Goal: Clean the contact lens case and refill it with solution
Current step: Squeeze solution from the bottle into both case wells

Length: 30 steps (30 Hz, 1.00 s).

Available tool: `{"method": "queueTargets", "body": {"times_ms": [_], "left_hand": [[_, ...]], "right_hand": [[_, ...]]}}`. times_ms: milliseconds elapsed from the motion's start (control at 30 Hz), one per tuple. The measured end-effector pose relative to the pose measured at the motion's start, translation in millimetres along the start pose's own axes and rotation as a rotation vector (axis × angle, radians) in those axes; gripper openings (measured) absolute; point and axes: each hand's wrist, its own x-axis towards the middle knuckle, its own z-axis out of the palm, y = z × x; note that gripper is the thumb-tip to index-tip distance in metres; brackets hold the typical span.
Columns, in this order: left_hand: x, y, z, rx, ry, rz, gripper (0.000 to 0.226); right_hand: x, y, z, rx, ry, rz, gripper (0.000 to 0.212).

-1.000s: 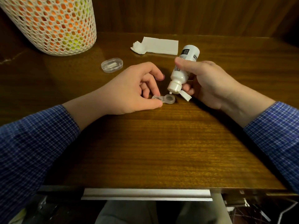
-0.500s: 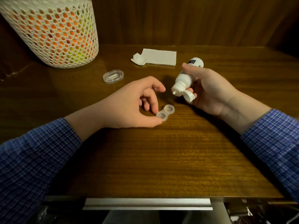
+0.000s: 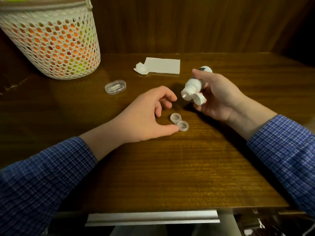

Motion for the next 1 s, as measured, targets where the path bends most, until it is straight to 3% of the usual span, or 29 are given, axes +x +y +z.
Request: {"method": "queueTargets", "body": {"times_ms": [633, 1000], "left_hand": [[5.5, -4.9, 4.3, -0.066, -0.013, 0.051, 0.058], [0.4, -24.1, -24.3, -0.042, 0.094, -0.091, 0.052]], "right_hand": [[0.0, -4.0, -3.3, 0.072, 0.018, 0.050, 0.030], [5.7, -8.4, 8.2, 0.198, 0.020, 0.111, 0.027]]}}
